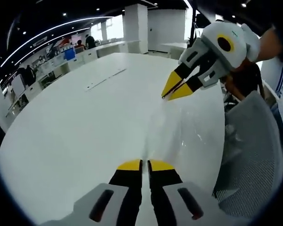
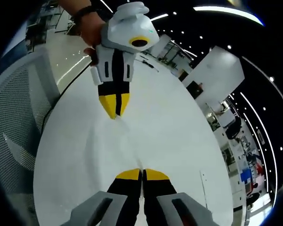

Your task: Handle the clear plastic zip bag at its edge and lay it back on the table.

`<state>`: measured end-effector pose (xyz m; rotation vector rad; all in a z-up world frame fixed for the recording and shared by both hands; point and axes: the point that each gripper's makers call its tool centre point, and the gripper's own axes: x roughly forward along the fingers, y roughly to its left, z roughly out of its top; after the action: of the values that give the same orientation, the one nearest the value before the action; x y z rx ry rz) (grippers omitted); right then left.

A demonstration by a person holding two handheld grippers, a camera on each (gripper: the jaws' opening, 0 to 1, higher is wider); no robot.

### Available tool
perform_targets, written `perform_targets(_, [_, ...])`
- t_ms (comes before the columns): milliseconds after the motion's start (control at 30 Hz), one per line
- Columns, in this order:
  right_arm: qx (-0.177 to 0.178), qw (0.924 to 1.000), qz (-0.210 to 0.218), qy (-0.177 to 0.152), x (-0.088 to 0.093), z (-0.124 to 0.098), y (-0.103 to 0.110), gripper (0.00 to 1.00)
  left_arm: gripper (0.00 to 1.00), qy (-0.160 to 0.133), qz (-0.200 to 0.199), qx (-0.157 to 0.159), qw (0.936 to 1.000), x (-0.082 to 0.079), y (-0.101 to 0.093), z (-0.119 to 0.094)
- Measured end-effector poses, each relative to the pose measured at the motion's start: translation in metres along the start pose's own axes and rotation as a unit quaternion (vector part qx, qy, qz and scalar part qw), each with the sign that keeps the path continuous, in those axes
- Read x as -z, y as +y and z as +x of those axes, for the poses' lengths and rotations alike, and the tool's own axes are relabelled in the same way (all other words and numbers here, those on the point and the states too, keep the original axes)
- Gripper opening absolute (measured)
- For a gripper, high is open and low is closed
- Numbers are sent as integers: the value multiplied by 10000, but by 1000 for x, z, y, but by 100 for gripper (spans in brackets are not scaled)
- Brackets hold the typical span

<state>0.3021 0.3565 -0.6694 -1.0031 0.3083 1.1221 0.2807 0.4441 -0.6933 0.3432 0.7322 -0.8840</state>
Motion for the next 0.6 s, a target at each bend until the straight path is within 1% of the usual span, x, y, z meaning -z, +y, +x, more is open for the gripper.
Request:
perform_targets(100, [-2,10000,-12,12,1,0,0,0,4,43,-69,198,9998,3,-4,2])
perform_targets(167, [-15,10000,-5,11,2,-1,0,0,3,52,-55,177,9998,6,0,4])
perform_targets(233, [-3,10000,-37,27,3,-1,0,0,1,10,-121,200,9997,5,1,4])
perform_targets(400, [26,10000,-26,40,4,-2,-1,0,0,37,-69,284,9996,7,-4,5])
perform_targets(500, [30,9999,81,64,6,0,-2,0,0,76,-55,273,9996,7,-5,5])
perform_targets(600, [-44,9995,278,125,9,1,1,0,0,99,-15,145,9998,5,-3,4])
